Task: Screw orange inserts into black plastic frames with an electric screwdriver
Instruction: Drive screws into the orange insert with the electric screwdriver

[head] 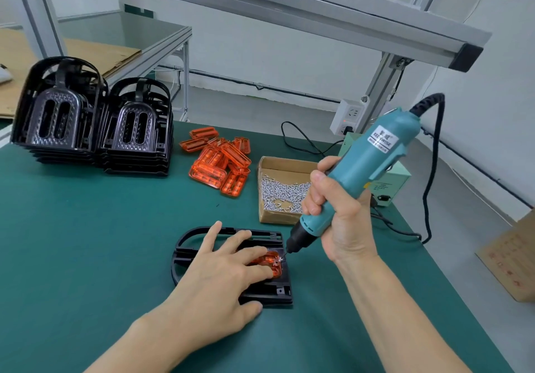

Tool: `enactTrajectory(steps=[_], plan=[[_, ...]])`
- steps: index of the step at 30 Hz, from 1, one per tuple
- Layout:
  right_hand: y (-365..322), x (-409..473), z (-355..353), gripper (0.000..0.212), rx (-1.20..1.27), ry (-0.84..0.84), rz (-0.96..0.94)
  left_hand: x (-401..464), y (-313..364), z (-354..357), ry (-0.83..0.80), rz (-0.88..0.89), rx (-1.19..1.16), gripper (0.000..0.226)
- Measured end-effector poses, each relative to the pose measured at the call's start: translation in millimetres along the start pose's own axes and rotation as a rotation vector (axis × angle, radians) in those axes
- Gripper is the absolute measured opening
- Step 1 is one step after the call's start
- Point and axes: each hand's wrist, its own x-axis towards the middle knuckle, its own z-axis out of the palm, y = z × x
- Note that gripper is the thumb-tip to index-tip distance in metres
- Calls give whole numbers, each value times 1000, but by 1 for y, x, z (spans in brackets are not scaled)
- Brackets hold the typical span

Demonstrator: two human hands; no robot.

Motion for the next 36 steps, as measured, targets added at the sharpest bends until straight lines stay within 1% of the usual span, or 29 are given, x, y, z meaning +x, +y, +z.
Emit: enactTrajectory(steps=[4, 8, 13, 15, 19, 21, 25, 26, 30, 36], plan=[[2, 1, 1, 15, -7, -4, 12, 2, -1, 5, 35, -11, -32, 53], [4, 2, 2, 15, -26, -9, 11, 0, -2, 7, 80, 1, -65, 52], [7, 3, 4, 15, -23, -36, 29, 2, -2, 7, 60, -5, -52, 52], [7, 4, 5, 15, -47, -83, 37, 2, -2, 7, 48, -13, -56, 52], [8, 3, 11, 17, -82, -276, 34, 4, -4, 9, 41, -9, -61, 53], [7, 2, 13, 16, -78, -337, 34, 3, -5, 11, 43, -18, -106, 53], [8, 2, 12, 29, -104, -326, 17, 2, -7, 11, 46, -29, -149, 51], [9, 2, 13, 29, -118, -320, 11, 3, -8, 12, 48, -30, -152, 51], [11, 2, 18, 20, -194, -344, -27, 3, -8, 12, 49, -32, -155, 51], [9, 1, 13, 18, -175, -373, -20, 4, -8, 12, 41, -38, -179, 49]])
